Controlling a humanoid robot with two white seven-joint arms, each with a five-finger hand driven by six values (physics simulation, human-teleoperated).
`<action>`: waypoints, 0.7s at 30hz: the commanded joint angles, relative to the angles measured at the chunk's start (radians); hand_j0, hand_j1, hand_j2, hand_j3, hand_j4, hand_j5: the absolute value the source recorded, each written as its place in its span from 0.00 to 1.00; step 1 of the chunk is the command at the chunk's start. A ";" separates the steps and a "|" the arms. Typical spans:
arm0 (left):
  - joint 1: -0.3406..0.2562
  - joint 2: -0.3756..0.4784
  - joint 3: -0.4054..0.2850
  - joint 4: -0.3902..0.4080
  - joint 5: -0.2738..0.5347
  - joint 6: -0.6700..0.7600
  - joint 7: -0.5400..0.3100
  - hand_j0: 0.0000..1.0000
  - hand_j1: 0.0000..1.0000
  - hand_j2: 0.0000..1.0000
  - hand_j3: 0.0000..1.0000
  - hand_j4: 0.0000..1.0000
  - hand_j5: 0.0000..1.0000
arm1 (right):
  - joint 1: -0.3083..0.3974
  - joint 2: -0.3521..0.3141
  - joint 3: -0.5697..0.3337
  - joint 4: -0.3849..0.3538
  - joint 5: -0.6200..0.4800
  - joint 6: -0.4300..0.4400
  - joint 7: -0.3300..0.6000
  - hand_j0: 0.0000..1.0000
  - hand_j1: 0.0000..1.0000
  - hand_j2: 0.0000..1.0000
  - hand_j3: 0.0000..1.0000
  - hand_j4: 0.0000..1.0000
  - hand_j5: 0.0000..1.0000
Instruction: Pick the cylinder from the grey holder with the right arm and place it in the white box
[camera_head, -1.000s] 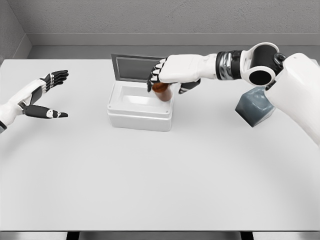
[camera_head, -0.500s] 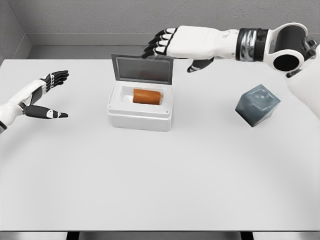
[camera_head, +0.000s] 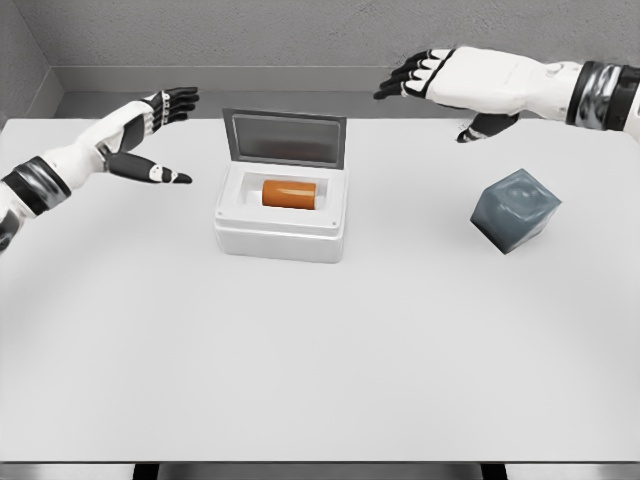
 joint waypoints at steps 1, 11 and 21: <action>-0.003 -0.080 0.035 0.098 0.003 0.042 -0.094 1.00 1.00 1.00 1.00 1.00 1.00 | 0.002 -0.029 -0.019 0.001 -0.006 0.003 -0.001 1.00 1.00 1.00 1.00 1.00 1.00; -0.026 -0.116 0.153 0.109 0.000 0.129 -0.140 1.00 1.00 1.00 1.00 1.00 1.00 | 0.026 -0.059 -0.015 0.003 -0.005 0.003 -0.001 1.00 1.00 1.00 1.00 1.00 1.00; -0.037 -0.148 0.163 0.103 -0.007 0.129 -0.211 1.00 1.00 1.00 1.00 1.00 1.00 | 0.032 -0.074 -0.010 0.004 -0.005 0.003 -0.001 1.00 1.00 1.00 1.00 1.00 1.00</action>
